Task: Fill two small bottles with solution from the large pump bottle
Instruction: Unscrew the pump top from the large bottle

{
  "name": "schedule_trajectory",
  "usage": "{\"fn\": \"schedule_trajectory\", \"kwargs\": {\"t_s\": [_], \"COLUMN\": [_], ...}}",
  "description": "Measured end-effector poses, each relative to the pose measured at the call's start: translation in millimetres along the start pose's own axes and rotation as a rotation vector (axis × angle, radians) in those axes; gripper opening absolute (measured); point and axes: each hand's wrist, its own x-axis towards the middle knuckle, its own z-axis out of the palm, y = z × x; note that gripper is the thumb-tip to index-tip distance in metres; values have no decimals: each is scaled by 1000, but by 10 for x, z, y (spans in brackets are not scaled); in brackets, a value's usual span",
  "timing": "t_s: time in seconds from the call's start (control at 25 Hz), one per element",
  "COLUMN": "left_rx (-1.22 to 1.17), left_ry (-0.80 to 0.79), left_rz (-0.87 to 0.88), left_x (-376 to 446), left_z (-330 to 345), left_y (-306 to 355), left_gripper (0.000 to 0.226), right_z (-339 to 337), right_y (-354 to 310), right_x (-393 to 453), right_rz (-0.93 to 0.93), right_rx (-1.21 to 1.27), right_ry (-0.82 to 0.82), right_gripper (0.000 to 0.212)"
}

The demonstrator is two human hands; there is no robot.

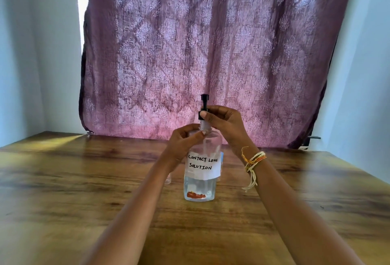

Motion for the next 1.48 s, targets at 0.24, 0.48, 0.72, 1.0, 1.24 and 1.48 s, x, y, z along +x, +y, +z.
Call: {"fn": "schedule_trajectory", "kwargs": {"t_s": [0.24, 0.48, 0.72, 1.0, 1.24, 1.48], "left_rx": [50, 306, 226, 216, 267, 248], "left_ry": [-58, -169, -86, -69, -51, -23], "left_rz": [-146, -356, -717, -738, -720, -579], "left_x": [-76, -77, -98, -149, -166, -252], "left_z": [-21, -28, 2, 72, 74, 73], "left_y": [187, 550, 652, 701, 678, 594], "left_gripper": [21, 26, 52, 53, 55, 39], "right_z": [-22, 38, -174, -549, -828, -906], "right_y": [-295, -597, -919, -981, -895, -233], "right_x": [167, 308, 413, 356, 121, -373], "right_rz": [74, 176, 50, -68, 201, 676], "right_rx": [31, 177, 157, 295, 417, -207], "right_ry": [53, 314, 652, 903, 779, 312], "right_gripper": [10, 9, 14, 23, 19, 25]}}
